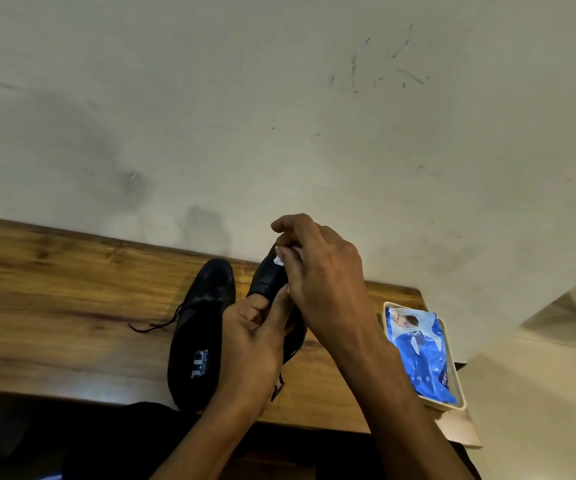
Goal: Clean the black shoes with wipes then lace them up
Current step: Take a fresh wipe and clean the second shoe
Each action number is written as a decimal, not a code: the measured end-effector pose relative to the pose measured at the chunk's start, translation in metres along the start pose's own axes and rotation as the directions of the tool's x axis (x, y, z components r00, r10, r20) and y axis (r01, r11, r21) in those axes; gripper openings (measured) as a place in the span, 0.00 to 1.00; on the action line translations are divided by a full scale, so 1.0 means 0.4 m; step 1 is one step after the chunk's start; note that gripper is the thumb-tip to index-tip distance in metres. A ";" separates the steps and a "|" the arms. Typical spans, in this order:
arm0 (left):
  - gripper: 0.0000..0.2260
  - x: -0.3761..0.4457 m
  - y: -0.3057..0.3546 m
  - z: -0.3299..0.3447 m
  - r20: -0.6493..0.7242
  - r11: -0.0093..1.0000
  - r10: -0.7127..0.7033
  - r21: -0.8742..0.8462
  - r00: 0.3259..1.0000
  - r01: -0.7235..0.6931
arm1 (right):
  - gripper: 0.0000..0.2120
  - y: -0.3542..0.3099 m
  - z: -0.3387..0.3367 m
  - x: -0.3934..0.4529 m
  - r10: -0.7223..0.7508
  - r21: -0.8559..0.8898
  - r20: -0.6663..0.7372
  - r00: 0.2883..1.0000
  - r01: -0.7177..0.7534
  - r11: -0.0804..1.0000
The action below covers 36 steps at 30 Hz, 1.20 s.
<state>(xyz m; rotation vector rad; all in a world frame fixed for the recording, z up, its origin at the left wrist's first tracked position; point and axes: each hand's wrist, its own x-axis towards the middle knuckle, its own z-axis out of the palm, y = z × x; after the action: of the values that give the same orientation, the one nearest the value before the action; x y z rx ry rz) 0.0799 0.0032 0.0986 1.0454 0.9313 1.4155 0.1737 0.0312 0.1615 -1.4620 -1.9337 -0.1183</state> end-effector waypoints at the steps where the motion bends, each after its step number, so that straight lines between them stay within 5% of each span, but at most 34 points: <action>1: 0.27 0.007 0.000 -0.004 0.000 0.998 -0.038 -0.049 0.999 0.038 | 0.17 0.012 -0.002 -0.007 0.009 0.020 -0.030 1.000 -0.008 1.000; 5: 0.13 0.046 0.006 -0.027 -0.040 0.957 -0.167 -0.249 0.985 0.152 | 0.11 0.041 0.011 -0.057 0.038 0.128 -0.143 0.989 -0.020 0.992; 10: 0.16 0.092 0.011 -0.075 -0.094 0.890 -0.218 -0.427 0.971 0.159 | 0.09 0.062 0.105 -0.102 0.127 0.293 -0.096 0.987 -0.094 0.951; 16: 0.13 0.094 0.015 -0.090 -0.136 0.920 -0.196 -0.368 0.971 0.134 | 0.08 0.030 0.146 -0.082 0.223 0.492 -0.104 0.969 -0.145 0.858; 22: 0.16 0.088 0.027 -0.100 -0.141 0.906 -0.256 -0.381 0.956 0.186 | 0.08 -0.001 0.161 -0.080 0.035 0.461 -0.204 0.978 0.065 0.885; 27: 0.15 0.094 0.039 -0.106 -0.128 0.863 -0.272 -0.471 0.954 0.183 | 0.09 0.033 0.184 -0.105 0.328 0.624 -0.060 0.943 -0.221 0.750; 29: 0.16 0.092 0.035 -0.106 -0.111 0.877 -0.256 -0.445 0.960 0.182 | 0.09 0.022 0.180 -0.089 0.358 0.642 -0.080 0.930 -0.227 0.732; 36: 0.13 0.076 0.024 -0.093 -0.080 0.929 -0.217 -0.322 0.973 0.181 | 0.08 -0.010 0.156 -0.078 0.033 0.392 -0.278 0.960 0.082 0.916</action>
<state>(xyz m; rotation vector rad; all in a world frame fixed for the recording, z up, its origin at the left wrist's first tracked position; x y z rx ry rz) 0.0409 0.0331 0.0995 0.6203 0.8345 1.4064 0.1447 0.0332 0.0981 -1.0828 -1.6284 0.0577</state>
